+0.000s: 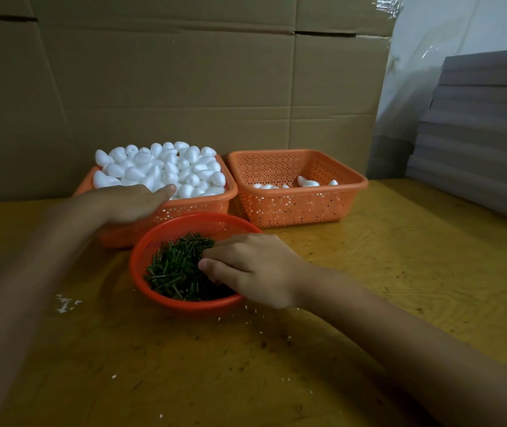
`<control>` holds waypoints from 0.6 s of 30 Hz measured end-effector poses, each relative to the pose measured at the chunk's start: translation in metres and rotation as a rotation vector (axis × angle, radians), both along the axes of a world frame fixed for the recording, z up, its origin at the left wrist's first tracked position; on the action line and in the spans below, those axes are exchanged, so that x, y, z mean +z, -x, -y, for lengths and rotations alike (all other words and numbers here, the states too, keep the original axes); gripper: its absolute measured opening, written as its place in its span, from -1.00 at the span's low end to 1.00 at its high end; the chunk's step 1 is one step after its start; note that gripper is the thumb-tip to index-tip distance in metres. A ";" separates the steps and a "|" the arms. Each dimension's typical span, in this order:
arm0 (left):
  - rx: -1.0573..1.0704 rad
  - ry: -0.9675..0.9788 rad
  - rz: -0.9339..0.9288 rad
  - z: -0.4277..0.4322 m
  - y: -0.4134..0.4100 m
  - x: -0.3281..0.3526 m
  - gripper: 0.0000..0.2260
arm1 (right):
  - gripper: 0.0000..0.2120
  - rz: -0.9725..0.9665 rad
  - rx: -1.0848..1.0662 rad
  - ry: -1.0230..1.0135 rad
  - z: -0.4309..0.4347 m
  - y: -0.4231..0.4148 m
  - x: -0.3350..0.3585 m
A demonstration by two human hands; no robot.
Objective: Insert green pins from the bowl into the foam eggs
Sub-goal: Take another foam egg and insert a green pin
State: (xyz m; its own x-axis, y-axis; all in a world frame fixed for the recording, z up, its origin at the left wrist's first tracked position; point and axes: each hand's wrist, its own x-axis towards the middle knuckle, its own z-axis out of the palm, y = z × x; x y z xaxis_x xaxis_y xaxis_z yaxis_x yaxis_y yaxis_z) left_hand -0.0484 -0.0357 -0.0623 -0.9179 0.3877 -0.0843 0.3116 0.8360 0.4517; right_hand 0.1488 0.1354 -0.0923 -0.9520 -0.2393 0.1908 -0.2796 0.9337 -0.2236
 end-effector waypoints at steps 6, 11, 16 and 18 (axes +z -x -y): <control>0.007 0.095 -0.276 0.008 0.005 -0.002 -0.41 | -0.71 -0.007 0.009 0.004 -0.001 0.000 0.000; 0.040 -0.299 -0.545 0.014 0.001 -0.006 -0.88 | -0.69 -0.015 0.004 0.007 -0.001 0.001 -0.001; 0.011 -0.772 -0.600 0.025 -0.009 -0.018 -0.81 | -0.71 -0.015 0.008 -0.004 -0.001 0.001 -0.002; -0.060 -0.945 -0.532 0.028 -0.018 -0.016 -0.78 | -0.69 -0.015 0.005 0.002 -0.002 0.002 -0.003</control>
